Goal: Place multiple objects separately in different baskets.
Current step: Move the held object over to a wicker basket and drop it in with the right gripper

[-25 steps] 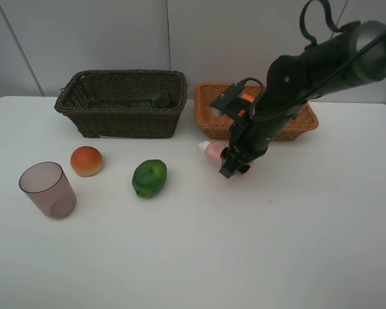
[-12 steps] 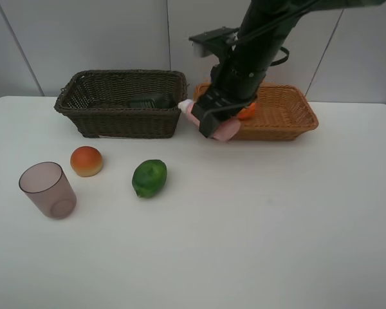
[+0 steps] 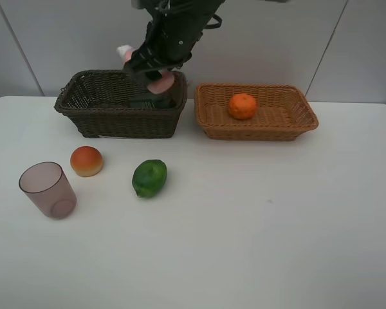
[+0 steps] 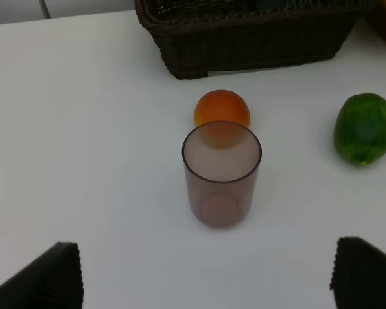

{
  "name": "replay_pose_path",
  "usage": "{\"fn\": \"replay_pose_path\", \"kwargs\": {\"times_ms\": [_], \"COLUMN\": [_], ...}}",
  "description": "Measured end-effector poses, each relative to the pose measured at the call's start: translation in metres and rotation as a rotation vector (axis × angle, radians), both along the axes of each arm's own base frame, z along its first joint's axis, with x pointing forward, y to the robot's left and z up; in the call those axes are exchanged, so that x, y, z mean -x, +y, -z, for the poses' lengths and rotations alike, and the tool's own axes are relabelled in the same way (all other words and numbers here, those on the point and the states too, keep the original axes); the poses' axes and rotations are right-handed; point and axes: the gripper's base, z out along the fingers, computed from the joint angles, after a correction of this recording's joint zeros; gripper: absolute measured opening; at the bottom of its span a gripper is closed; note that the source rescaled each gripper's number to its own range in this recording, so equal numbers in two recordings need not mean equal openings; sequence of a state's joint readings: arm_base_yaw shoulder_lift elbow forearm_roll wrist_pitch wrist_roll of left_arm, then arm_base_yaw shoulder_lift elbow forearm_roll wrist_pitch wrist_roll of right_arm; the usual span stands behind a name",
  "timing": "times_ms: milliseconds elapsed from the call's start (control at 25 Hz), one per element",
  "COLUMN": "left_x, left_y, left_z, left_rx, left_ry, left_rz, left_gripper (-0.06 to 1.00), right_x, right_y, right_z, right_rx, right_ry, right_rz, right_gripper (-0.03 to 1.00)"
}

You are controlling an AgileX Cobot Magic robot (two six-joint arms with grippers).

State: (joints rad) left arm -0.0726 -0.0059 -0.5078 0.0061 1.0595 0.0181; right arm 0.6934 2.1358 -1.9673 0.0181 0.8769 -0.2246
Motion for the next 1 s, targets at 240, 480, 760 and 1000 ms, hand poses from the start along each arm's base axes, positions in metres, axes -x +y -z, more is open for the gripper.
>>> {"fn": "replay_pose_path", "kwargs": {"times_ms": [240,480,760,1000], "left_x": [0.000,0.000,0.000,0.000], "left_y": [0.000,0.000,0.000,0.000], "left_z": [0.000,0.000,0.000,0.000], "left_rx": [0.000,0.000,0.000,0.000], "left_ry": [0.000,0.000,0.000,0.000], "left_rz": [0.000,0.000,0.000,0.000], "left_gripper": [1.00,1.00,1.00,1.00], "right_x": [-0.025,-0.041,-0.051,-0.057], "right_y": [0.022,0.036,0.045,0.048], "right_z": [0.014,0.046,0.078,0.092], "right_rx": [-0.194,-0.302,-0.375,-0.410], "right_ry": [-0.195,-0.252,-0.278,-0.324], "right_rz": [0.013,0.043,0.080,0.091], "right_gripper": [0.28,0.28,0.28,0.28]}}
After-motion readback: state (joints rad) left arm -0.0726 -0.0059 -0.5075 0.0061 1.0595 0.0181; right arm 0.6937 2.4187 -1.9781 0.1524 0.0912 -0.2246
